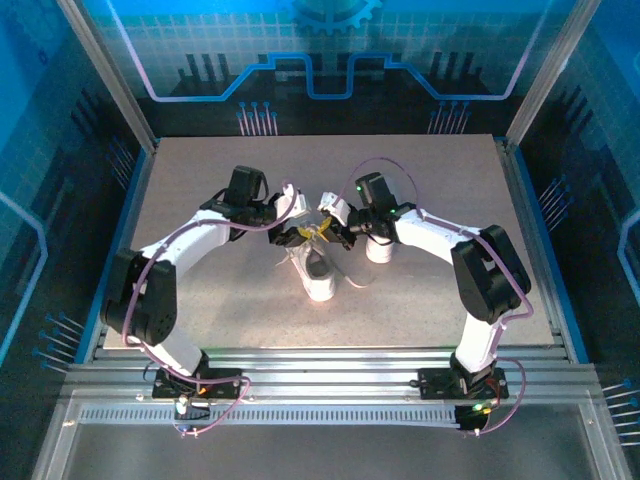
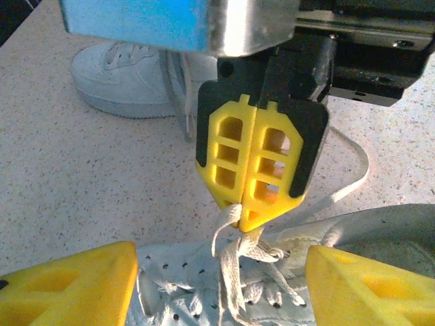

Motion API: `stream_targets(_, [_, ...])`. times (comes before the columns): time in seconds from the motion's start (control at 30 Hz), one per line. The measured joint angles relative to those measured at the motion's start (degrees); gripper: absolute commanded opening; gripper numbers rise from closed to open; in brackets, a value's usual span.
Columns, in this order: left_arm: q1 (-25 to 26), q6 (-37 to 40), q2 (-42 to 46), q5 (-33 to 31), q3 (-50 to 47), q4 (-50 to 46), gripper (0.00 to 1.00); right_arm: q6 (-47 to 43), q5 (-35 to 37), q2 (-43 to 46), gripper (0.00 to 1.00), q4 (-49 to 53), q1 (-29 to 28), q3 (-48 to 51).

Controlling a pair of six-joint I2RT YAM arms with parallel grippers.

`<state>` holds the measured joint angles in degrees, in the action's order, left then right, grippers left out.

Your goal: Tie the shoes

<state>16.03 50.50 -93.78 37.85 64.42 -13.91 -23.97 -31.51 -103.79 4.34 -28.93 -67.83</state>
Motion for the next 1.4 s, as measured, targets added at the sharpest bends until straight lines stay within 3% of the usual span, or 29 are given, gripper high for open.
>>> stream_targets(0.27, [1.4, 4.3, -5.1, 0.8, 5.6, -6.9, 0.67, 0.0, 0.0, 0.1, 0.00, 0.0, 0.0, 0.0])
stream_targets(0.7, [1.8, 6.8, -8.3, 1.3, 9.6, -13.4, 0.50, -0.1, 0.5, 0.1, 0.00, 0.1, 0.0, 0.4])
stream_targets(1.4, [1.2, 1.5, -9.2, 3.1, 9.3, -9.9, 0.59, 0.7, -0.3, 1.3, 0.00, -2.9, 0.2, 3.0])
